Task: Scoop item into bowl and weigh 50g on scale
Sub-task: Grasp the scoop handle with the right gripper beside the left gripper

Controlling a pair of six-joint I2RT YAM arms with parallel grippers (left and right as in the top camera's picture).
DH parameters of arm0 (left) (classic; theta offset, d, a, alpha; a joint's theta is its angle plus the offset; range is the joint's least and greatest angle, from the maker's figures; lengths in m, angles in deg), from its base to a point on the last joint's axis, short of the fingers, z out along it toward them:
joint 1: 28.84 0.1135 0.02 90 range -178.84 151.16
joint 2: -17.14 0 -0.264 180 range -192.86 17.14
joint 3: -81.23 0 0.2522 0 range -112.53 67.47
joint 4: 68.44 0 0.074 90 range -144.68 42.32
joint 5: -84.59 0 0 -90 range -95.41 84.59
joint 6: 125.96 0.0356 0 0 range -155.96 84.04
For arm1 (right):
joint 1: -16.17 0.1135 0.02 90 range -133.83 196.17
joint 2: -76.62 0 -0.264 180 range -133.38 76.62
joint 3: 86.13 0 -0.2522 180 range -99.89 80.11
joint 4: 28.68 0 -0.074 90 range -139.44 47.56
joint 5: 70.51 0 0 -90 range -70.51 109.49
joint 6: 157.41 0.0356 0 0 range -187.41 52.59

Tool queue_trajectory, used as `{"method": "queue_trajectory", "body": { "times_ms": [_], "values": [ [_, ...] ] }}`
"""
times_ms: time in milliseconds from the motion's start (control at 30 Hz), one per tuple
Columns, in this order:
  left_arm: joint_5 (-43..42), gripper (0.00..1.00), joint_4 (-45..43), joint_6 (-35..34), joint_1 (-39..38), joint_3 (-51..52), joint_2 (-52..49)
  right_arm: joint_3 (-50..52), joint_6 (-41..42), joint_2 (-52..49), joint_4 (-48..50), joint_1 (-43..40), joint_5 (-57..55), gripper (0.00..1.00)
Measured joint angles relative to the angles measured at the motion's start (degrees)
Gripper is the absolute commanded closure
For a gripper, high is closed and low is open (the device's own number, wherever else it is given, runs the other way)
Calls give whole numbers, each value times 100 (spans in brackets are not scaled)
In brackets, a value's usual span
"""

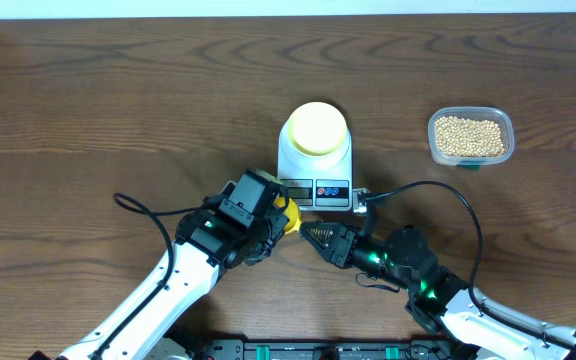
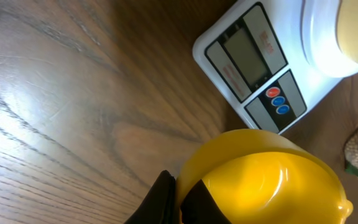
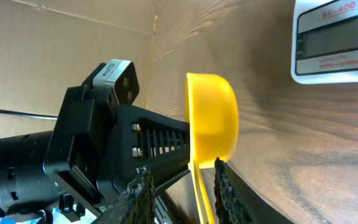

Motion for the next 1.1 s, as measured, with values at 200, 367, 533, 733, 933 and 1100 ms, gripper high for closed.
{"method": "queue_trajectory", "body": {
  "times_ms": [200,367,533,733,933,1100],
  "values": [
    [4,93,11,26,0,0,0,0,0,0,-22,0,2,75],
    [4,93,11,26,0,0,0,0,0,0,-22,0,66,74],
    [4,93,11,26,0,0,0,-2,0,0,-22,0,125,74],
    [4,93,9,42,0,0,0,0,0,0,-22,0,192,78],
    [4,93,7,44,0,0,0,0,2,0,-22,0,212,86],
    [4,93,7,44,0,0,0,0,0,0,-22,0,267,91]
  ]
}}
